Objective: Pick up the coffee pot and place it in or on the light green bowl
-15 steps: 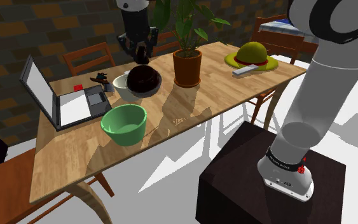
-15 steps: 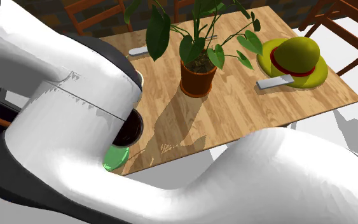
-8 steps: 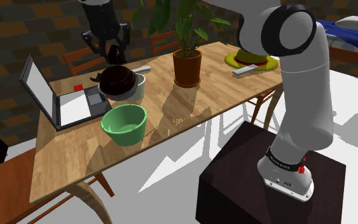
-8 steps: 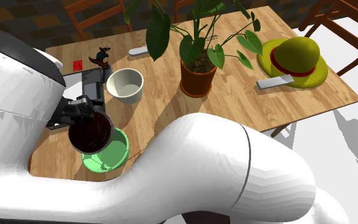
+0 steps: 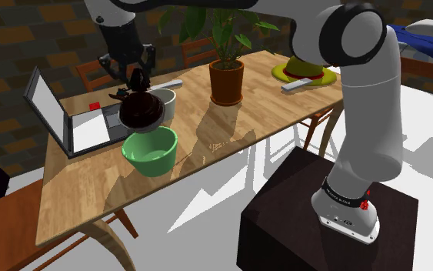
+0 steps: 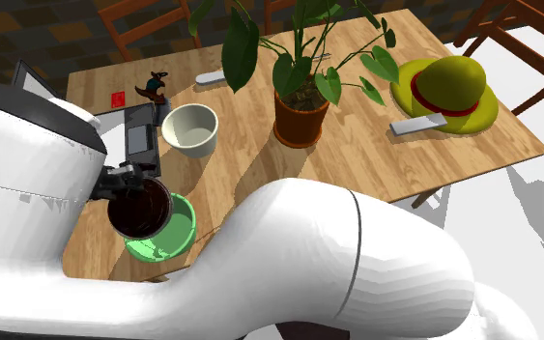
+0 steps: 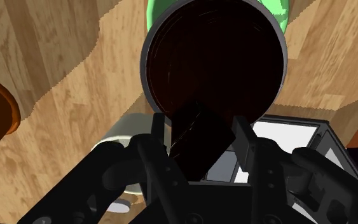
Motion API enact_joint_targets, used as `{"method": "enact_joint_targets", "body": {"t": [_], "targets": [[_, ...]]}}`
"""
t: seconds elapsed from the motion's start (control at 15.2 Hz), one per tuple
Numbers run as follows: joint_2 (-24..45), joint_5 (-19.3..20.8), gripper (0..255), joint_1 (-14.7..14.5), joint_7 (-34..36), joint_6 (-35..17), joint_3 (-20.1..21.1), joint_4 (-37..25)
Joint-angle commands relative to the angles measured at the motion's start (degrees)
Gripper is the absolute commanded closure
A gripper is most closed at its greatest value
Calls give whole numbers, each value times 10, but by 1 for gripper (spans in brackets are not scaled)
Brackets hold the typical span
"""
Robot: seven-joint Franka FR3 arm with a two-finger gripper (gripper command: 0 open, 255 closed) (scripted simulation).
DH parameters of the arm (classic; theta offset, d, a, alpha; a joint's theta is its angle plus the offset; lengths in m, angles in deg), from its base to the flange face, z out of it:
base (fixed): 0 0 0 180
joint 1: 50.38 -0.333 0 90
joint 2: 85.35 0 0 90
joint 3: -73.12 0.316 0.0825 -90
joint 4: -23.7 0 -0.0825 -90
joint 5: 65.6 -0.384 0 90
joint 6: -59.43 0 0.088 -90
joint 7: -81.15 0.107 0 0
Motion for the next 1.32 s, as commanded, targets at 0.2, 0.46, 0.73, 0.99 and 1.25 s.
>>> {"method": "enact_joint_targets", "body": {"t": [0.2, 0.46, 0.73, 0.99, 1.25], "targets": [[-22, -13, 255, 23, 10, -52, 3, 73], [-35, -20, 255, 36, 17, -89, 3, 122], [-43, -24, 255, 46, 23, -123, 3, 165], [-48, -26, 255, 52, 29, -151, 3, 198], [-48, -25, 255, 52, 29, -151, 3, 198]]}}
